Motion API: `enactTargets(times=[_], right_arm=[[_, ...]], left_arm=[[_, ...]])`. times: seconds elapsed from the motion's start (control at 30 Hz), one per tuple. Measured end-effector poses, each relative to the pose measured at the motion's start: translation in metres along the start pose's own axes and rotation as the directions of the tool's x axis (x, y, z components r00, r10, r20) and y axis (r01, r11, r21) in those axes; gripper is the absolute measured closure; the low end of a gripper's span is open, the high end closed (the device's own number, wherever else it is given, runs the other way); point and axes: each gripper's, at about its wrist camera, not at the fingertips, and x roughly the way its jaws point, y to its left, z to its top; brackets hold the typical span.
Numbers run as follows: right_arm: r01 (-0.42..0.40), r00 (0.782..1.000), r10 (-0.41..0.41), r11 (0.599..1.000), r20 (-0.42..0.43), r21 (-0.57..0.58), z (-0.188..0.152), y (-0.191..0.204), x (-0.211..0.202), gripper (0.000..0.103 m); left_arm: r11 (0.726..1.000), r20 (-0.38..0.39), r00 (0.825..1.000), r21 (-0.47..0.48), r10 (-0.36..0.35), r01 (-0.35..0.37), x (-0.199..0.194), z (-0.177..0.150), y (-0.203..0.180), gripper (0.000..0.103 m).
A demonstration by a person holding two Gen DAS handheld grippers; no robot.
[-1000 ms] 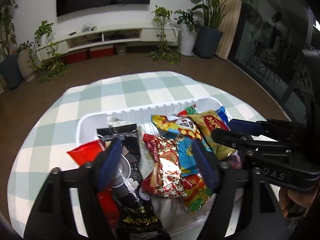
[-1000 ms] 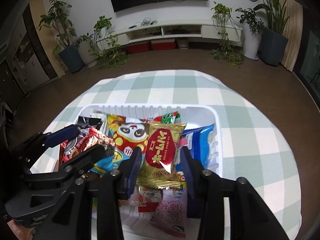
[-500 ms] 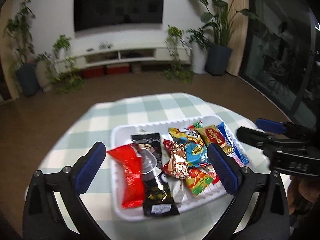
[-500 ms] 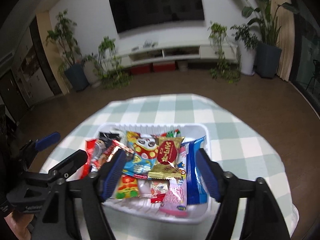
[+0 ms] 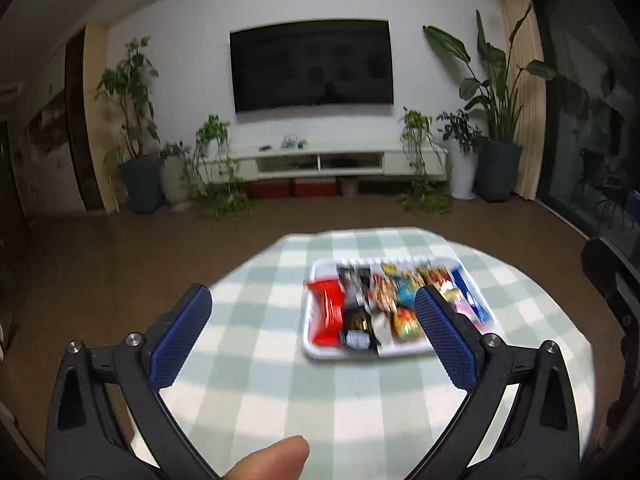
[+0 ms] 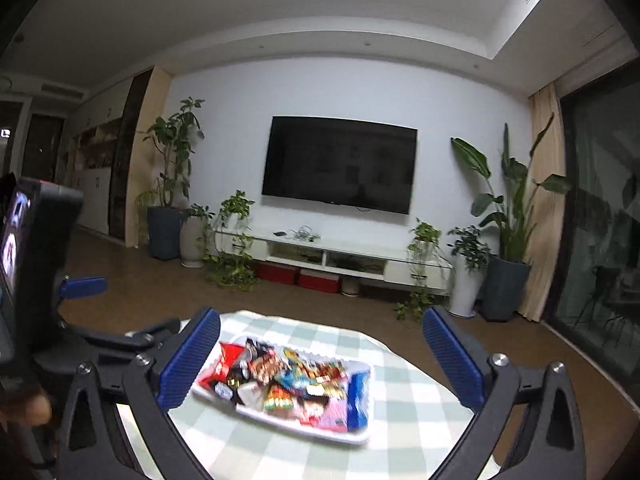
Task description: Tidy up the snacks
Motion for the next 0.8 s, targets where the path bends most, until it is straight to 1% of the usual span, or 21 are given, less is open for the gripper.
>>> enactTargets(times=[0.07,0.13,0.2,0.27,0.37,0.47,0.53,0.63,0.73,0.8], right_arm=[[0.016,0.999,-0.014,0.999,-0.047,0.033,-0.007,-0.004,-0.011,0.000],[0.008,0.993,0.002,0.996,-0.115,0.090,-0.017,-0.010,-0.020,0.000],[0.007,0.983,0.020,0.989,-0.183,0.148,-0.029,-0.016,-0.026,0.000],[0.008,0.973,0.036,0.982,-0.228,0.187,-0.042,-0.019,-0.033,0.000],[0.020,0.958,0.042,0.977,-0.283,0.214,-0.057,-0.019,-0.040,0.000],[0.025,0.948,0.048,0.974,-0.315,0.223,-0.068,-0.015,-0.044,0.000],[0.031,0.941,0.048,0.973,-0.335,0.228,-0.072,-0.012,-0.046,0.000],[0.045,0.933,0.040,0.973,-0.359,0.226,-0.077,-0.009,-0.049,0.000],[0.085,0.918,0.009,0.972,-0.397,0.217,-0.081,-0.009,-0.048,0.000],[0.093,0.910,0.008,0.970,-0.415,0.224,-0.085,-0.010,-0.047,0.000]], left_arm=[[1.000,-0.041,0.999,-0.009,-0.005,0.005,-0.013,-0.011,0.003,0.000],[0.999,-0.094,0.995,-0.032,-0.023,0.020,-0.020,-0.022,0.007,0.000],[0.996,-0.145,0.988,-0.072,-0.055,0.045,-0.028,-0.037,0.012,0.000],[0.996,-0.171,0.983,-0.080,-0.058,0.045,-0.035,-0.052,0.013,0.000],[0.994,-0.212,0.974,-0.088,-0.074,0.057,-0.043,-0.071,0.013,0.000],[0.994,-0.250,0.964,-0.085,-0.085,0.066,-0.047,-0.086,0.007,0.000],[0.993,-0.259,0.960,-0.079,-0.102,0.084,-0.046,-0.091,0.004,0.000],[0.994,-0.253,0.962,-0.066,-0.100,0.086,-0.047,-0.093,0.000,0.000],[0.994,-0.251,0.963,-0.070,-0.101,0.086,-0.050,-0.093,0.001,0.000],[0.994,-0.252,0.963,-0.069,-0.096,0.082,-0.048,-0.093,0.001,0.000]])
